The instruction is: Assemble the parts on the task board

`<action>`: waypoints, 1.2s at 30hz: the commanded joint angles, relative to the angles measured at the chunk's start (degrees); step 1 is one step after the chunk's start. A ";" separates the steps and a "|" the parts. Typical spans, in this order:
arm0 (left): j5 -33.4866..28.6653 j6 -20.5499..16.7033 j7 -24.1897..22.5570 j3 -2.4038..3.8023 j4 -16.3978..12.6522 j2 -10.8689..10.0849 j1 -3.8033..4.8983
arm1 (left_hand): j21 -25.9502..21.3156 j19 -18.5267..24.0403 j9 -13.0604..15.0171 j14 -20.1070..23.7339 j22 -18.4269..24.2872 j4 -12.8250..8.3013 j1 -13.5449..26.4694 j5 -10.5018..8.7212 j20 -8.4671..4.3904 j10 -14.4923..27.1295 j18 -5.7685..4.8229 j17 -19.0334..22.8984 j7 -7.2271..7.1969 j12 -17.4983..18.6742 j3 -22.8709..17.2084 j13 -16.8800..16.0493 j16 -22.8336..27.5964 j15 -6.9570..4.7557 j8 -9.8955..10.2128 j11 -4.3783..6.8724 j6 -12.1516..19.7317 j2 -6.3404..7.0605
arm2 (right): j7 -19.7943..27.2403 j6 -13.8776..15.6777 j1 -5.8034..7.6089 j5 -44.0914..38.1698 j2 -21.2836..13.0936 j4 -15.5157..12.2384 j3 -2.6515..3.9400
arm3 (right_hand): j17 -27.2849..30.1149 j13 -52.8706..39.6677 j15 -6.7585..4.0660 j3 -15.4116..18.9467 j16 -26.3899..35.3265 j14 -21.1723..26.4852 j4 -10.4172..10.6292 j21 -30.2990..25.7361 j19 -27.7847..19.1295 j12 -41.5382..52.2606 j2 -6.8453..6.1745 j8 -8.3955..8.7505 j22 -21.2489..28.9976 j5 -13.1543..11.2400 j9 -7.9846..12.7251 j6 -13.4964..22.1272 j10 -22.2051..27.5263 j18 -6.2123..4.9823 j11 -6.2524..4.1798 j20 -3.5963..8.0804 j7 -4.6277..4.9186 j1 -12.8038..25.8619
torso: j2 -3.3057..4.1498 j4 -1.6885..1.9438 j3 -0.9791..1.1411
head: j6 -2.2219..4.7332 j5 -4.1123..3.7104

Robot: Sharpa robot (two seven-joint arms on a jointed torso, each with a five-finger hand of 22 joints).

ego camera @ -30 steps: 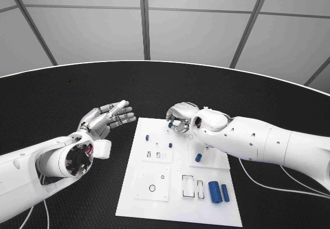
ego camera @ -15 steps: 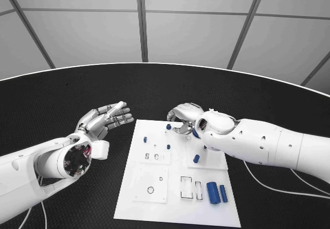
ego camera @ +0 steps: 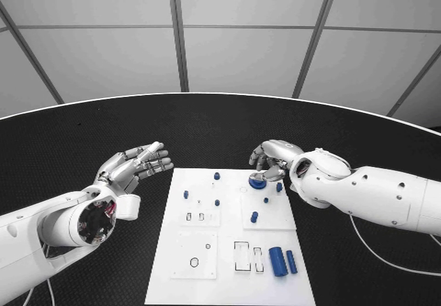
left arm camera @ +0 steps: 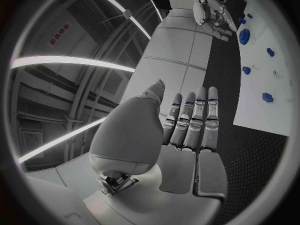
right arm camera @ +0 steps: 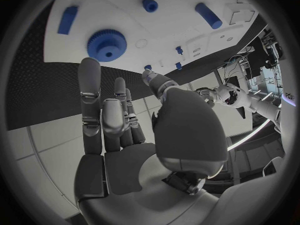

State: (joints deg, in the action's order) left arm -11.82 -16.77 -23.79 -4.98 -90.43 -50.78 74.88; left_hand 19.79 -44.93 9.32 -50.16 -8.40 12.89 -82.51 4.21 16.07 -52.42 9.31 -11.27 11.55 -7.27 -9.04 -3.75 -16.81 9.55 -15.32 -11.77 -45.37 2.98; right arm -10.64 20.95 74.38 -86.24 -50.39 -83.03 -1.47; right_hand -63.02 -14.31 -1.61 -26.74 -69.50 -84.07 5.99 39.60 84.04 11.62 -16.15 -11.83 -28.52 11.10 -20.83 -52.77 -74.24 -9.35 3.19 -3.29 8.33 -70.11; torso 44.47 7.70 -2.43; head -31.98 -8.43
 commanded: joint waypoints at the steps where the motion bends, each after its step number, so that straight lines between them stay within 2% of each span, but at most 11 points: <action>1: 0.00 0.09 0.04 0.00 0.09 0.06 0.00 | 0.25 -0.50 -0.08 0.40 0.09 -0.05 0.10 0.11 0.00 -0.25 1.15 -0.02 3.04 0.21 -0.33 0.06 0.38 0.08 0.38 -0.07 -0.21 0.34 | -0.41 -0.91 0.00 0.79 -1.10 0.19 0.00 | -1.11 -5.83 -0.76 4.93 -1.23 -1.47 1.48 0.13 2.78 4.74 0.80 -0.67 -0.15 1.06 -0.39 1.29 -0.42 0.41 -0.49 0.68 -0.60 -1.93 | -0.10 -0.04 0.31 | 0.01 -0.21; 3: 0.00 0.15 0.06 0.00 0.12 0.07 -0.01 | 0.25 -0.50 -0.08 0.40 0.09 -0.05 0.10 0.11 0.00 -0.25 1.15 -0.02 3.04 0.21 -0.33 0.06 0.38 0.08 0.38 -0.07 -0.21 0.34 | -0.74 -1.59 0.00 1.11 -1.37 0.41 0.00 | -1.93 -10.42 -0.85 7.64 -2.08 -1.59 2.81 0.09 2.85 8.27 1.51 -1.16 -0.15 1.36 -0.63 2.06 1.01 0.43 -0.45 0.81 -0.75 -3.48 | -0.01 0.05 0.38 | -0.04 -0.32; 5: 0.00 0.19 0.09 0.00 0.13 0.07 -0.01 | 0.25 -0.50 -0.08 0.40 0.09 -0.05 0.10 0.11 0.00 -0.25 1.15 -0.02 3.04 0.21 -0.33 0.06 0.38 0.08 0.38 -0.07 -0.21 0.34 | -1.10 -2.29 0.00 1.36 -1.45 0.79 0.00 | -4.70 -19.44 -1.19 11.81 -4.55 -2.10 5.36 0.17 2.95 16.15 2.40 -2.19 -0.14 1.80 -1.04 3.22 3.34 0.49 -0.57 0.88 -1.00 -5.91 | 0.04 0.09 0.15 | -0.04 -0.48; 6: 0.00 0.21 0.09 0.00 0.14 0.07 -0.01 | 0.25 -0.50 -0.08 0.40 0.09 -0.05 0.10 0.11 0.00 -0.25 1.15 -0.02 3.04 0.21 -0.33 0.06 0.38 0.08 0.38 -0.07 -0.21 0.34 | -1.20 -2.50 0.00 1.42 -1.43 0.94 -0.01 | -8.33 -27.78 -1.09 13.18 -7.50 -2.99 6.18 -0.64 2.86 25.13 2.40 -2.53 1.04 2.08 -1.16 3.73 1.76 0.15 -0.96 1.14 -0.99 -6.62 | 0.06 0.07 0.09 | -0.06 -0.49; 7: 0.00 0.22 0.10 0.00 0.13 0.08 -0.01 | 0.25 -0.50 -0.08 0.40 0.09 -0.05 0.10 0.11 0.00 -0.25 1.15 -0.02 3.04 0.21 -0.33 0.06 0.38 0.08 0.38 -0.07 -0.21 0.34 | -1.31 -2.74 0.00 1.47 -1.38 1.10 -0.01 | -9.78 -35.22 -0.86 14.24 -8.89 -3.24 7.55 -0.79 2.99 32.71 3.47 -3.12 1.64 2.59 -1.36 4.20 1.95 0.02 -1.20 1.35 -1.06 -7.68 | 0.08 0.08 0.09 | -0.04 -0.48; 8: 0.00 0.24 0.11 0.00 0.13 0.08 -0.01 | 0.25 -0.50 -0.08 0.40 0.09 -0.05 0.10 0.11 0.00 -0.25 1.15 -0.02 3.04 0.21 -0.33 0.06 0.38 0.08 0.38 -0.07 -0.21 0.34 | -1.40 -2.98 0.00 1.51 -1.32 1.27 -0.01 | -9.92 -36.36 -1.21 14.72 -9.01 -3.20 7.71 -0.68 3.10 33.81 3.01 -3.23 1.62 2.43 -1.39 4.36 2.12 0.17 -1.12 1.19 -0.78 -7.96 | 0.08 0.06 0.04 | -0.12 -0.47; 12: 0.00 0.27 0.13 0.00 0.08 0.02 -0.01 | 0.25 -0.50 -0.08 0.40 0.09 -0.05 0.10 0.11 0.00 -0.25 1.15 -0.02 3.04 0.21 -0.33 0.06 0.38 0.08 0.38 -0.07 -0.21 0.34 | -1.61 -3.93 -0.01 1.61 -0.94 2.04 -0.02 | -12.48 -47.51 -1.08 17.11 -11.18 -3.45 10.48 -0.16 3.13 45.44 3.55 -4.18 2.28 2.68 -1.56 5.98 1.04 0.18 -0.78 1.06 -0.62 -10.30 | 0.08 0.02 -0.03 | -0.22 -0.45; 18: 0.01 0.24 0.12 0.00 0.01 -0.13 -0.01 | 0.25 -0.50 -0.08 0.40 0.09 -0.05 0.10 0.11 0.00 -0.25 1.15 -0.02 3.04 0.21 -0.33 0.06 0.38 0.08 0.38 -0.07 -0.21 0.34 | -1.76 -5.31 -0.01 1.65 -0.27 2.88 -0.05 | -16.47 -56.27 -0.91 19.19 -14.07 -4.10 10.65 0.31 3.15 55.35 4.31 -4.96 3.06 2.91 -1.59 7.27 -2.47 0.14 -0.54 0.94 -0.42 -10.81 | 0.08 0.02 -0.13 | -0.37 -0.35; 19: 0.01 0.24 0.12 0.00 0.00 -0.14 -0.01 | 0.25 -0.50 -0.08 0.40 0.09 -0.05 0.10 0.11 0.00 -0.25 1.15 -0.02 3.04 0.21 -0.33 0.06 0.38 0.08 0.38 -0.07 -0.21 0.34 | -1.78 -5.51 -0.01 1.65 -0.17 2.97 -0.06 | -19.77 -58.04 -0.83 19.64 -16.20 -4.68 10.69 0.21 3.09 57.36 4.53 -5.23 3.61 2.99 -1.60 7.53 -3.15 0.10 -0.46 0.88 -0.37 -10.93 | 0.05 0.03 -0.15 | -0.40 -0.36; 29: 0.01 0.17 0.11 0.00 -0.06 -0.28 -0.01 | 0.25 -0.50 -0.08 0.40 0.09 -0.05 0.10 0.11 0.00 -0.25 1.15 -0.02 3.04 0.21 -0.33 0.06 0.38 0.08 0.38 -0.07 -0.21 0.34 | -1.83 -7.20 -0.02 2.49 0.89 4.23 -0.11 | -21.87 -61.91 -0.68 20.24 -17.58 -4.97 10.65 0.58 3.16 61.83 4.88 -5.82 4.17 3.41 -1.55 8.12 -5.02 0.08 -0.31 0.77 -0.21 -11.30 | 0.02 -0.11 -0.01 | -0.83 -0.17; 36: 0.01 0.14 0.11 0.00 -0.12 -0.35 -0.01 | 0.25 -0.50 -0.08 0.40 0.09 -0.05 0.10 0.11 0.00 -0.25 1.15 -0.02 3.04 0.21 -0.33 0.06 0.38 0.08 0.38 -0.07 -0.21 0.34 | -1.81 -7.88 -0.02 2.64 1.43 4.99 -0.14 | -22.33 -62.49 -0.64 20.19 -17.87 -5.04 10.64 0.74 3.17 62.49 5.08 -5.98 4.32 3.79 -1.52 8.26 -5.22 0.08 -0.27 0.74 -0.17 -11.44 | 0.02 0.01 -0.05 | -1.09 -0.19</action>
State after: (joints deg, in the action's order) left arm -11.81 -16.64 -23.68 -4.98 -90.54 -51.13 74.88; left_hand 19.79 -44.93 9.33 -50.16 -8.39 12.89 -82.51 4.21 16.07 -52.42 9.31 -11.27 11.55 -7.28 -9.04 -3.76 -16.81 9.55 -15.32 -11.77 -45.37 2.98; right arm -12.46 13.16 74.36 -83.61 -49.03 -78.16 -1.61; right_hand -74.94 -74.95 -2.48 -6.80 -87.08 -83.94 16.54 40.06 84.04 73.85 -11.39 -17.48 -24.25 14.61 -22.37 -44.91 -78.93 -9.35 2.97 -2.44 8.28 -81.23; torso 44.49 7.62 -2.47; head -32.94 -8.56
